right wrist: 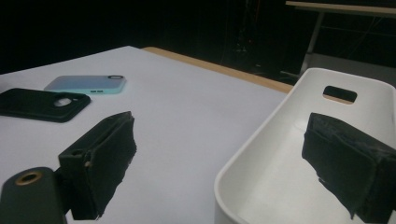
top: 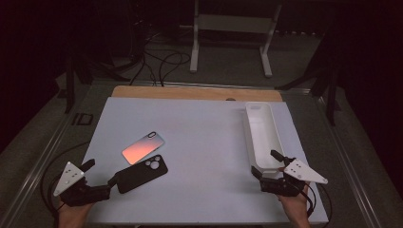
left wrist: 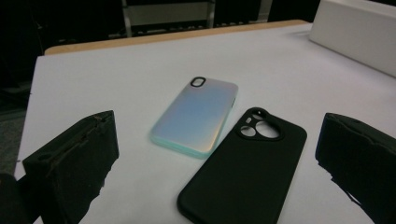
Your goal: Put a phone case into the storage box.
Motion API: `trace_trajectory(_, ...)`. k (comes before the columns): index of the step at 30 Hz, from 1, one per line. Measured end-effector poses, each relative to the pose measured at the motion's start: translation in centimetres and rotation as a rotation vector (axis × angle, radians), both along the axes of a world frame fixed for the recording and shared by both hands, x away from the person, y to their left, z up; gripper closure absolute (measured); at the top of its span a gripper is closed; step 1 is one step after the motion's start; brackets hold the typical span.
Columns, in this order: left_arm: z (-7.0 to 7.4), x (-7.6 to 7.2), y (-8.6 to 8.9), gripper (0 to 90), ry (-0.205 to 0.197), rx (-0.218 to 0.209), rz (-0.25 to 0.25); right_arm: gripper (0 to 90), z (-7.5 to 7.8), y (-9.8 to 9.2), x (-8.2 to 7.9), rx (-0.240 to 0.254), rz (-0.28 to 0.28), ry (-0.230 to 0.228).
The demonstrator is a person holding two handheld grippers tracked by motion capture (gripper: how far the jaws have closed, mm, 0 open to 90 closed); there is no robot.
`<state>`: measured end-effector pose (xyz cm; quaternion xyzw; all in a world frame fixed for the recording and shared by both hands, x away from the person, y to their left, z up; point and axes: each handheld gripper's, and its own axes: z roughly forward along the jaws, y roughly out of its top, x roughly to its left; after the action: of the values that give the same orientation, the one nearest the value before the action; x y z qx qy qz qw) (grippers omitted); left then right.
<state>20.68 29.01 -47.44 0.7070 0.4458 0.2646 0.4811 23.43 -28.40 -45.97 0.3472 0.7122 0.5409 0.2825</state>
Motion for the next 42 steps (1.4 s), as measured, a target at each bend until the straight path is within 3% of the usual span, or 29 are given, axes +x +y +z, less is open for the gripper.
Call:
trace_trajectory(8,0.1,0.2,-0.2,0.0,0.003,0.015,0.000,9.3,-0.4,0.3,0.1,-0.016,0.006,0.007)
trace_trajectory(11,0.7,0.7,-0.5,0.0,0.008,0.058,-0.007,9.3,-0.4,0.1,0.1,-0.015,-0.002,0.011)
trace_trajectory(16,1.9,2.7,-1.5,0.0,0.055,0.137,-0.047,9.3,-0.2,-0.2,0.2,-0.010,-0.006,0.003)
trace_trajectory(19,2.3,4.2,-1.9,0.0,0.066,0.149,-0.060,9.3,-0.3,-0.2,0.2,-0.008,-0.010,0.009)
trace_trajectory(27,2.6,8.7,-3.3,0.0,0.169,0.253,-0.119,9.3,-0.3,-0.3,0.2,-0.011,-0.011,0.011)
trace_trajectory(35,1.5,12.6,-4.8,0.0,0.284,0.383,-0.148,9.3,-0.3,-0.3,0.3,-0.013,-0.012,0.012)
trace_trajectory(42,0.1,14.9,-5.7,0.0,0.365,0.430,-0.176,9.3,-0.2,-0.3,0.2,-0.013,-0.012,0.011)
